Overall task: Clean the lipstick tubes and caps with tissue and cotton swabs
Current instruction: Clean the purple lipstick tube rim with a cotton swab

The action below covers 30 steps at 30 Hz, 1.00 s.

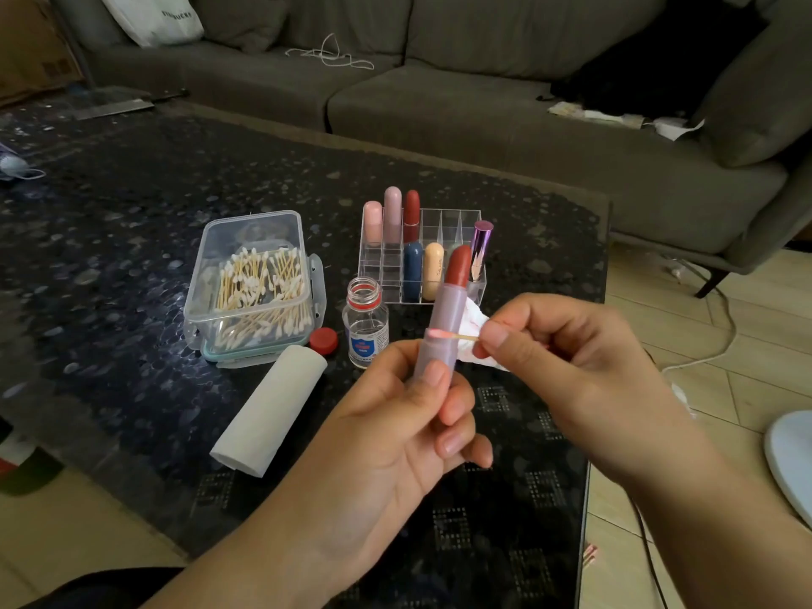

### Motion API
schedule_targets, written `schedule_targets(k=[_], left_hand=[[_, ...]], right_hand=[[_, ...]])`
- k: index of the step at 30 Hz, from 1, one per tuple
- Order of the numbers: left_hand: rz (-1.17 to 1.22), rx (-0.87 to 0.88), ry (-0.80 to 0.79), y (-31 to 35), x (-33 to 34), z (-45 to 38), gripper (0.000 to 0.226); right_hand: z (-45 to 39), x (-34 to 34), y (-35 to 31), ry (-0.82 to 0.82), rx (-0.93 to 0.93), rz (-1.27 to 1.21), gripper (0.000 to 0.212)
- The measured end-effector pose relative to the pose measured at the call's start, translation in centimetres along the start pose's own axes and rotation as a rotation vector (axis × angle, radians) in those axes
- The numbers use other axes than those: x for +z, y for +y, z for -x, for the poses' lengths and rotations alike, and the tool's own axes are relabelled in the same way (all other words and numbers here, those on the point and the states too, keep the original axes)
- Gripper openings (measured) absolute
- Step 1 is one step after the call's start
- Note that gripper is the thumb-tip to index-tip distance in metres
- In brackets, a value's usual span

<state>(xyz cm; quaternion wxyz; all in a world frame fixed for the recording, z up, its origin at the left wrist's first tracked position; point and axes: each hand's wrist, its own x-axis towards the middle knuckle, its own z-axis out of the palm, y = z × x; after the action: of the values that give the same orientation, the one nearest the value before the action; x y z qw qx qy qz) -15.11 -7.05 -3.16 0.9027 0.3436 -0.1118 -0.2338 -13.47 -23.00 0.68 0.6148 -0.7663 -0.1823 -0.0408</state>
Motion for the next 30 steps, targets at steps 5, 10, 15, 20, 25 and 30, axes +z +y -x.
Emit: schedule_targets(k=[5, 10, 15, 20, 25, 30], left_hand=[[0.022, 0.006, -0.007, 0.25, -0.03, -0.04, 0.018], [0.059, -0.004, -0.017, 0.67, -0.01, 0.1, 0.017], [0.0, -0.025, 0.058, 0.83, 0.72, 0.16, 0.026], [0.067, -0.061, -0.009, 0.64, 0.05, 0.05, 0.031], [0.001, -0.044, -0.006, 0.4, 0.21, -0.08, 0.012], [0.046, -0.043, -0.01, 0.52, 0.19, -0.02, 0.008]], right_hand=[[-0.14, -0.1, -0.14, 0.027, 0.009, 0.005, 0.019], [0.0, -0.62, -0.16, 0.04, 0.038, 0.018, 0.015], [-0.08, -0.35, -0.25, -0.003, 0.015, 0.026, 0.017], [-0.17, -0.63, -0.3, 0.004, 0.046, 0.029, 0.017], [-0.1, -0.25, -0.3, -0.03, 0.037, 0.011, 0.018], [-0.19, -0.38, -0.2, 0.002, 0.051, -0.054, 0.014]])
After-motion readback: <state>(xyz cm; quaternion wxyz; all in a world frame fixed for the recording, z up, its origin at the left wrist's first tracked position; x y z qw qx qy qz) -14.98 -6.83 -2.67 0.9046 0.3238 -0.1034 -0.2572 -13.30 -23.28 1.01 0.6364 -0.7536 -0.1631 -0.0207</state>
